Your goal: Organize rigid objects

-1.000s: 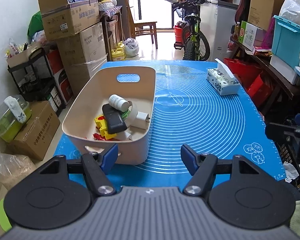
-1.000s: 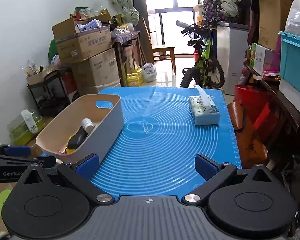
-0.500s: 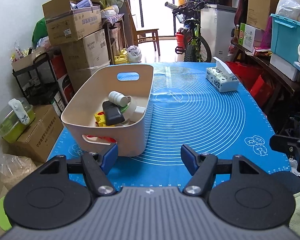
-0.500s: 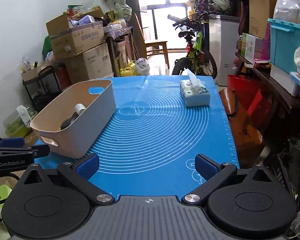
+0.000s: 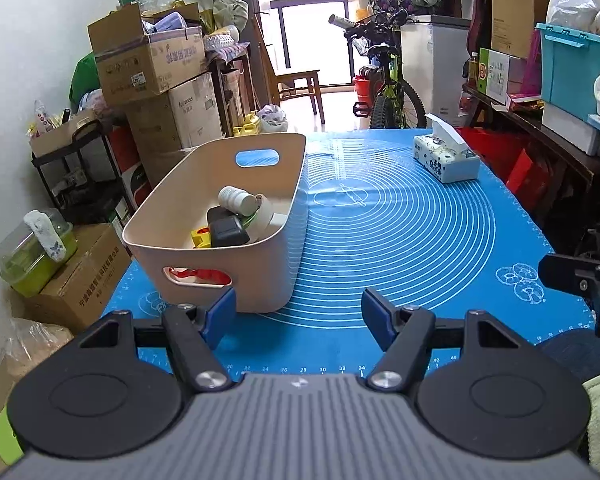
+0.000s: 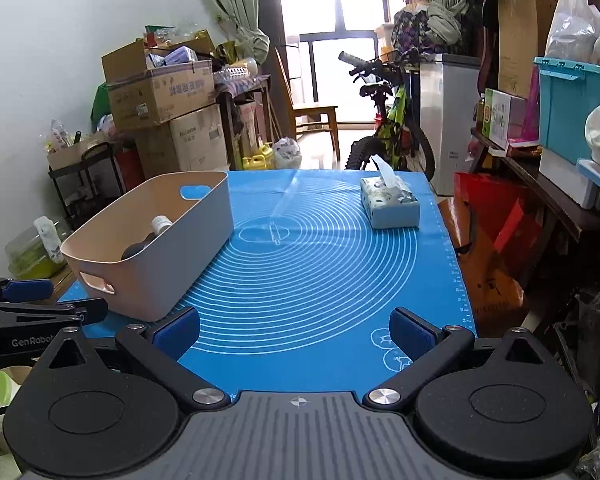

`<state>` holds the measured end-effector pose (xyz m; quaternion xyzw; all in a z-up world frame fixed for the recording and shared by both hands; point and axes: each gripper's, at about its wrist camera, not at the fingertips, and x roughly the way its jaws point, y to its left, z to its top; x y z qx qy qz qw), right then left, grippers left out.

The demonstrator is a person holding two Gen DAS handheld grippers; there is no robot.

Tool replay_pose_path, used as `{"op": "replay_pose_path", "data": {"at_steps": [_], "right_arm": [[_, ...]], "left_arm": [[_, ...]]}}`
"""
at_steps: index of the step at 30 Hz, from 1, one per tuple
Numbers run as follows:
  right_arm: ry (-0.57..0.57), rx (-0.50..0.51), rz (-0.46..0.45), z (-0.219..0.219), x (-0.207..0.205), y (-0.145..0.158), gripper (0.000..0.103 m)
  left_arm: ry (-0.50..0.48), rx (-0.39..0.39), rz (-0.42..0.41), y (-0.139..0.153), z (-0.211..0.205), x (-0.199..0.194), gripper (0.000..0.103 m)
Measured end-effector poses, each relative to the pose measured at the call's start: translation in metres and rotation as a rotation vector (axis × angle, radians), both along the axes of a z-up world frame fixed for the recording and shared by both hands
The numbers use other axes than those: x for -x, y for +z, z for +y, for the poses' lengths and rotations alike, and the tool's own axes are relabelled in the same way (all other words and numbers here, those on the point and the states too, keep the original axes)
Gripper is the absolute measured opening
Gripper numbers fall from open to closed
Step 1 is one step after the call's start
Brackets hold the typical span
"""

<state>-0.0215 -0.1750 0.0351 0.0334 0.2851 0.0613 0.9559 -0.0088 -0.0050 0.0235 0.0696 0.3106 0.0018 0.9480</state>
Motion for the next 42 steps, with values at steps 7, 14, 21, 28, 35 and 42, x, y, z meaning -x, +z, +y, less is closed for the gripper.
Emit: {"op": "replay_pose_path", "data": {"at_steps": [7,14,21,28,35,42], "right_arm": [[-0.002,0.004,-0.002,0.0008,0.0011,-0.0017,0.101],[-0.008,0.007,-0.01,0.0019,0.0018,-0.003,0.101],[-0.008,0.007,-0.009,-0.0003,0.0006,-0.0036,0.101],[-0.01,0.009,-0.01,0.0003,0.0013,-0.004,0.101],[-0.013,0.012,-0.009,0.0003,0.0013,-0.0048,0.101],[-0.012,0.012,-0.006,0.0006,0.0014,-0.0053,0.101]], "left_arm": [[-0.004,-0.011,0.008,-0.0056,-0.0008,-0.0001,0.07],[-0.001,-0.017,0.011,-0.0056,-0.001,-0.0019,0.07],[-0.002,-0.017,0.009,-0.0056,-0.0008,-0.0022,0.07],[-0.002,-0.018,0.01,-0.0055,-0.0009,-0.0023,0.07],[-0.002,-0.024,0.01,-0.005,-0.001,-0.0025,0.07],[-0.002,-0.025,0.01,-0.0051,-0.0009,-0.0024,0.07]]}}
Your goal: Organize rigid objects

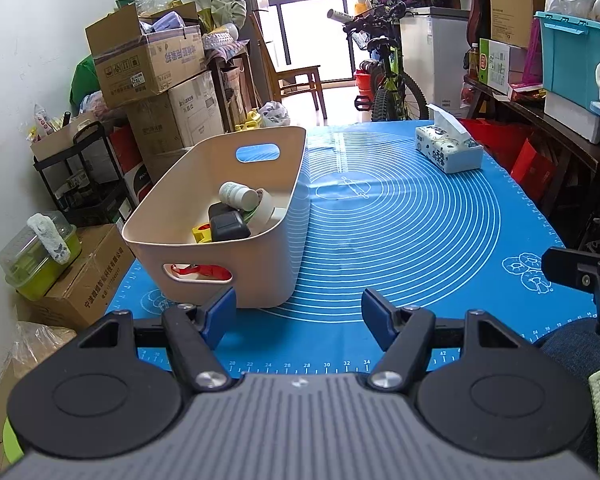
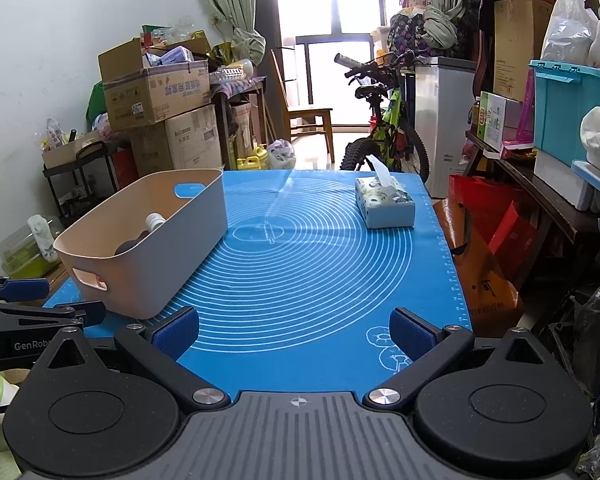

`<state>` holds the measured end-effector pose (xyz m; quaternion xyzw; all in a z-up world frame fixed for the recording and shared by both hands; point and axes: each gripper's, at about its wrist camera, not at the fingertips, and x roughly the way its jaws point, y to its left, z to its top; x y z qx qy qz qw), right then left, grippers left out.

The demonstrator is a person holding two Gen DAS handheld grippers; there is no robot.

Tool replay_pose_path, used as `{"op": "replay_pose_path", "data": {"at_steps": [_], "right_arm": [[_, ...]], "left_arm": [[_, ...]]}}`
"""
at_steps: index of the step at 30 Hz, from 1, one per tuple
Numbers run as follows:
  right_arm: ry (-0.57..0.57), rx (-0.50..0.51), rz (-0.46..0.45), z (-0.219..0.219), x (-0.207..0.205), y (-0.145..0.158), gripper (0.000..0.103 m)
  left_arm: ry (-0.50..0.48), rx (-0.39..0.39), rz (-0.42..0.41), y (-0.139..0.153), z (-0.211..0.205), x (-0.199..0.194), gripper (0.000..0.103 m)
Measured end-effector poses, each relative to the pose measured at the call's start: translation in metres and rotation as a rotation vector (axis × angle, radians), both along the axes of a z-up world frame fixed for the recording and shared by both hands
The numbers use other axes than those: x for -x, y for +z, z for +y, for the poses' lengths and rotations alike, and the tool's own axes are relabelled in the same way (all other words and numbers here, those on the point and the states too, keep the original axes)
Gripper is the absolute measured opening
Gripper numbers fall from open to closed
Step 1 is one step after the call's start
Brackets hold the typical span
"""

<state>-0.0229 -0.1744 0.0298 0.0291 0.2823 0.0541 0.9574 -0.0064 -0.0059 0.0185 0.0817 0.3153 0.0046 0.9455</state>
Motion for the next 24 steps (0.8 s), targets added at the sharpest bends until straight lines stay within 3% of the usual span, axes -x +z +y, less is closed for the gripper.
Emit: {"op": "replay_pose_path", "data": {"at_steps": [24], "right_arm": [[-0.001,0.0,0.013,-0.0009,-0.0018,-0.0054,0.101]], "left_arm": [[0.006,-0.011,-0.004,0.0024,0.0018,0.0006,0.07]]}}
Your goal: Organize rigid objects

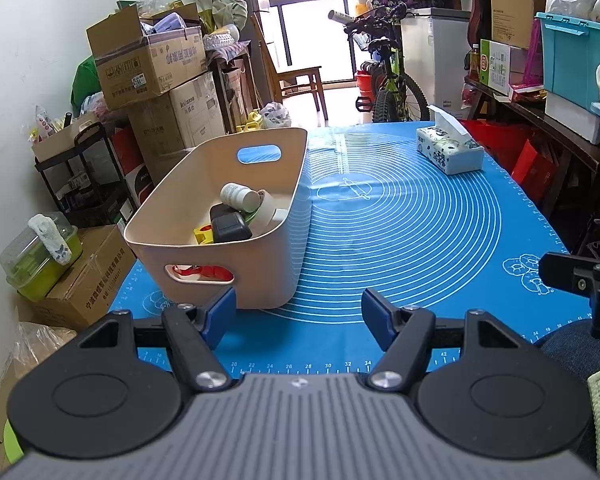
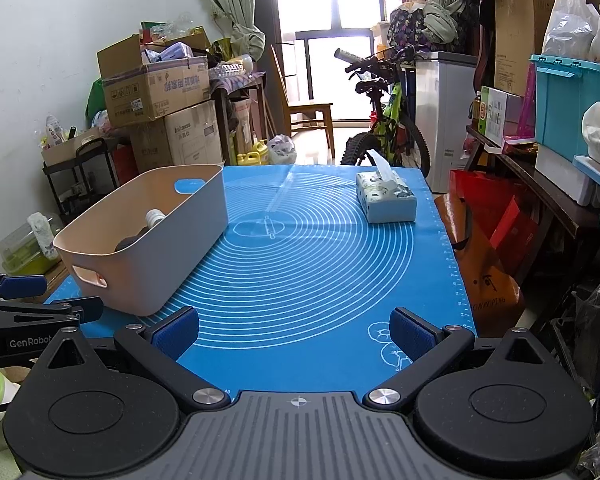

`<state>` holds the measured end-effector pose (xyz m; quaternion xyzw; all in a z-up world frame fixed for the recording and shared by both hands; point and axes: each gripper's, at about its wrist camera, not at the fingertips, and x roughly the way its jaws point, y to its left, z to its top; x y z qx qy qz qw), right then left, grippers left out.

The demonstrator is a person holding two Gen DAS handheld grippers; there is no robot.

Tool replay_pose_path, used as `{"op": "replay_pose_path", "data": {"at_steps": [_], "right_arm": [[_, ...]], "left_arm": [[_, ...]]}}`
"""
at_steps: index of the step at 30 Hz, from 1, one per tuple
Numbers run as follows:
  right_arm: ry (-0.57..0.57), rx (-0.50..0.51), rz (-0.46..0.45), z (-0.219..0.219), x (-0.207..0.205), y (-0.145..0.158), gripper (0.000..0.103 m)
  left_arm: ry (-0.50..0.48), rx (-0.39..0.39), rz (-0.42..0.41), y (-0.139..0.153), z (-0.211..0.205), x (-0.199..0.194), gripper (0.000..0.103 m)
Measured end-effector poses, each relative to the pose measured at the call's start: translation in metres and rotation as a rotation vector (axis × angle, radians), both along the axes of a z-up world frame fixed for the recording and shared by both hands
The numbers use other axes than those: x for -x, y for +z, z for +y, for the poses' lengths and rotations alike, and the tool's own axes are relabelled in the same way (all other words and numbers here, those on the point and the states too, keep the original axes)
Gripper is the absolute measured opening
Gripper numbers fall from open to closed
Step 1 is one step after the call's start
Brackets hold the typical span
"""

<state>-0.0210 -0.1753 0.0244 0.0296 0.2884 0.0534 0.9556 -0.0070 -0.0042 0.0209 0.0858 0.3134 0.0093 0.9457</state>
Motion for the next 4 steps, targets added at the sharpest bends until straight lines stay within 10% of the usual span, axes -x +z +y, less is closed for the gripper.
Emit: {"op": "replay_pose_path", "data": {"at_steps": [4], "right_arm": [[0.0,0.0,0.0,0.0002,-0.0005,-0.0004,0.101]], "left_arm": [[-0.001,-0.018,0.001,-0.0009,-0.0014,0.0,0.07]]}}
